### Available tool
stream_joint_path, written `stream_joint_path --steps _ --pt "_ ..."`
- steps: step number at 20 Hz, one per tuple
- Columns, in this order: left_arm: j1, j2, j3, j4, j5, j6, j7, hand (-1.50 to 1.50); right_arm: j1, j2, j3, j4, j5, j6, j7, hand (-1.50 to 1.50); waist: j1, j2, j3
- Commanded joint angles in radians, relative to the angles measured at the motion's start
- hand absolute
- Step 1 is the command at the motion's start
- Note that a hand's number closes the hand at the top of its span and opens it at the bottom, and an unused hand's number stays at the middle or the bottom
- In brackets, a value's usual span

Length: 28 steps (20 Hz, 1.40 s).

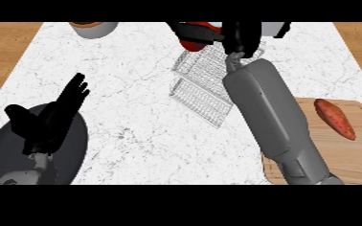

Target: Pick the can from the cutting board and place it in the tiered basket

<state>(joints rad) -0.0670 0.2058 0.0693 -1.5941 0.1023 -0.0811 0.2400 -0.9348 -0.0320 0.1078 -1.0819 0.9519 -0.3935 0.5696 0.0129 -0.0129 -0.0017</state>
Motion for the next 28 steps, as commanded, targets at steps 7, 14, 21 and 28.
stream_joint_path --steps 7,14,21,28 --pt "-0.029 -0.002 0.021 0.024 -0.012 0.008 0.007 0.0 -0.076 0.027 -0.153 0.029 -0.152 -0.106 -0.046 -1.5 -0.005 0.015 0.002" --pt "-0.007 -0.001 0.033 0.05 -0.008 -0.011 -0.047 0.0 0.024 0.025 -0.269 -0.136 -0.343 -0.218 -0.131 -1.5 -0.016 0.012 0.002" --pt "0.024 0.019 0.05 0.019 0.016 -0.043 -0.025 0.0 0.167 -0.077 -0.344 -0.365 -0.403 -0.21 -0.12 -1.5 -0.022 0.009 0.002" --pt "0.018 0.006 0.051 -0.002 -0.016 -0.005 -0.015 0.0 0.299 -0.264 -0.485 -0.614 -0.511 -0.065 0.004 -1.5 -0.032 0.008 0.002"
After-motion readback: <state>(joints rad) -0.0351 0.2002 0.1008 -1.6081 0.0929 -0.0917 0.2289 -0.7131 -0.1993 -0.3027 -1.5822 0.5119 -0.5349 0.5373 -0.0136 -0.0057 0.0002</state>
